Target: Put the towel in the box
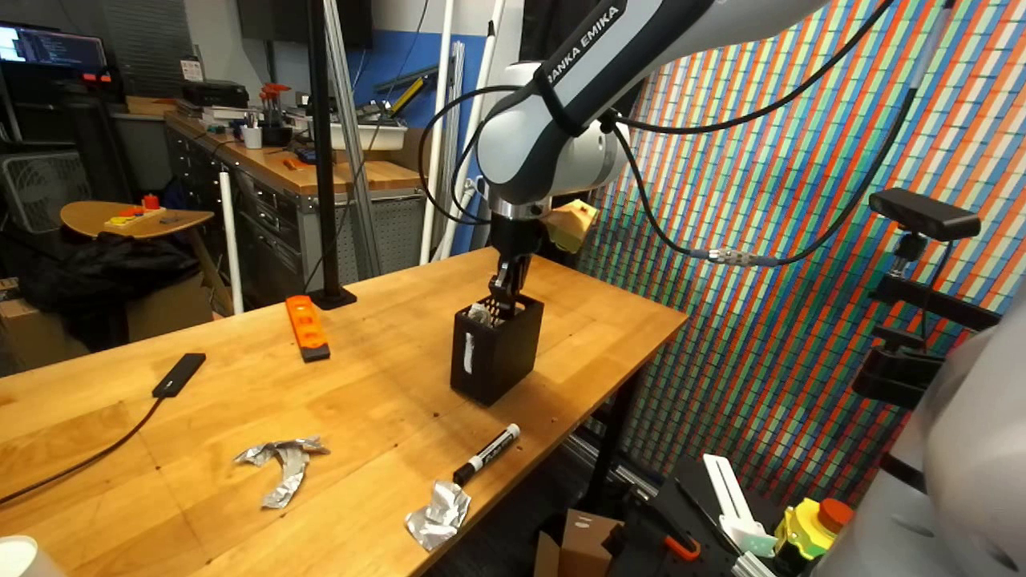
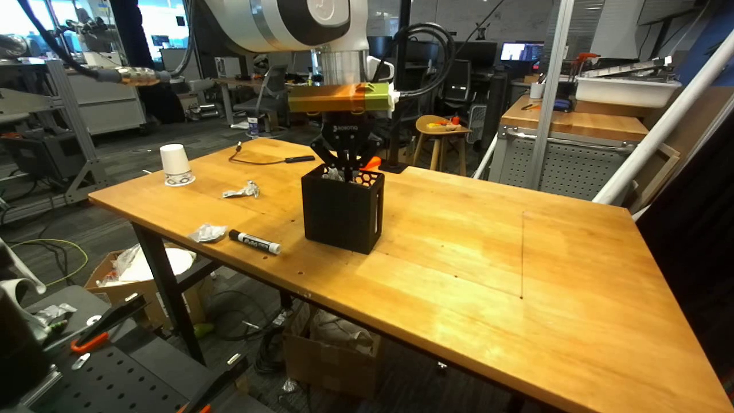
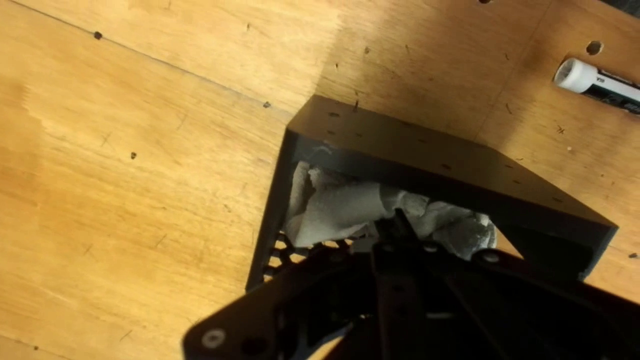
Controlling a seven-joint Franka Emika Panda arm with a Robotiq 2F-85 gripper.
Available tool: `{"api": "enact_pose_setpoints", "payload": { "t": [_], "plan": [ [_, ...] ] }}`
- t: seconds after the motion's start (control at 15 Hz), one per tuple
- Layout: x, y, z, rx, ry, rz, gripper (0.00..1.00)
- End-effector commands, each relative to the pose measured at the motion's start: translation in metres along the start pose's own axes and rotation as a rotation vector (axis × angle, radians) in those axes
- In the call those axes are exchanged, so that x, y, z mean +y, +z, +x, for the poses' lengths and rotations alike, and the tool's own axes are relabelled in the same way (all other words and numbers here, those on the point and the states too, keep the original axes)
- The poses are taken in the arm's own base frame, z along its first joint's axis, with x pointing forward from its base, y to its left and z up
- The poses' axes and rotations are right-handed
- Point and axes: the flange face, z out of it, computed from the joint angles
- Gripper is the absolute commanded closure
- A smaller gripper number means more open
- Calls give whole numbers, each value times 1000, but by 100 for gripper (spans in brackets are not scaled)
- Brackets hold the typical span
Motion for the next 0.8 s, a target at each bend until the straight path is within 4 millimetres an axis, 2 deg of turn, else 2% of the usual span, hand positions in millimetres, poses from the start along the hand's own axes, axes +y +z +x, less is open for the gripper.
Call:
{"api": "enact_pose_setpoints", "payload": {
  "t": [0.0,0.2,0.47,0.73],
  "plan": [
    [-2,-2,-3,-4,6,-5,100],
    [-3,7,3,-9,5,0,100],
    [-6,32,9,-29,16,42,100],
    [-12,59,5,-59,39,99,100]
  ]
}}
